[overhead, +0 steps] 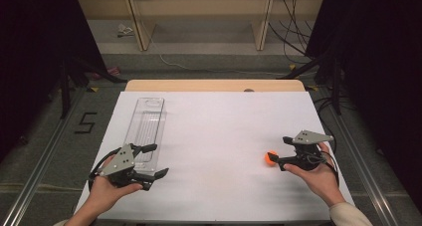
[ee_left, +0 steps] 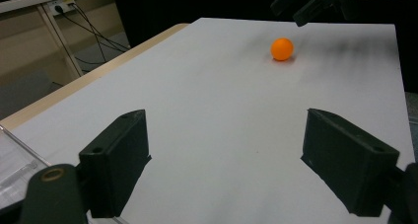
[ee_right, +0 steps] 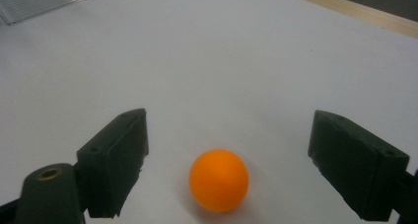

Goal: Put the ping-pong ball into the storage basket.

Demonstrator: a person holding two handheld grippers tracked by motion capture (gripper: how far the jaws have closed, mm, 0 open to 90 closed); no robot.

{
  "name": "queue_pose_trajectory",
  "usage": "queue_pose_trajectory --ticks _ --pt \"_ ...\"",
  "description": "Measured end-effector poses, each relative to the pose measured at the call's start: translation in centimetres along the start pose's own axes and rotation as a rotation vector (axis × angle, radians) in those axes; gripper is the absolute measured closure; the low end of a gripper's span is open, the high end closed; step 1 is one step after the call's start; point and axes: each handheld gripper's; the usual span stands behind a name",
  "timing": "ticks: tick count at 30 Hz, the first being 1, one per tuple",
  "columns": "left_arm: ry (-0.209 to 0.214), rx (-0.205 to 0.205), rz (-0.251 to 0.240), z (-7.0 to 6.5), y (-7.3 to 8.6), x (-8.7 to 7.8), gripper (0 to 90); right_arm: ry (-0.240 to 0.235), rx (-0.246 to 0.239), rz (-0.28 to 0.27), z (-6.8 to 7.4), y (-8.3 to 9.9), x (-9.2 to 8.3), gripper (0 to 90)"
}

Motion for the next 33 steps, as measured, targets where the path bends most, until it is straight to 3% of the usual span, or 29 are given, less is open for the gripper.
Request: queue_pose_trajectory --ticks 21,33 --pt "0.004 0.001 0.001 0.0 0.0 0.0 17.6 -0.024 -0.008 0.119 -0.2 0.6 2.5 16.8" --pt "0.005 0.002 0.001 0.0 0.0 0.0 17.6 -0.026 -0.015 0.145 -0.3 0.7 3.3 16.8"
Point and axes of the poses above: each handheld gripper's, and its own axes: x roughly forward along the jaws, y roughly out of its underside, z roughly to its left, and after that the axes turned 5 degrees about x, right-handed
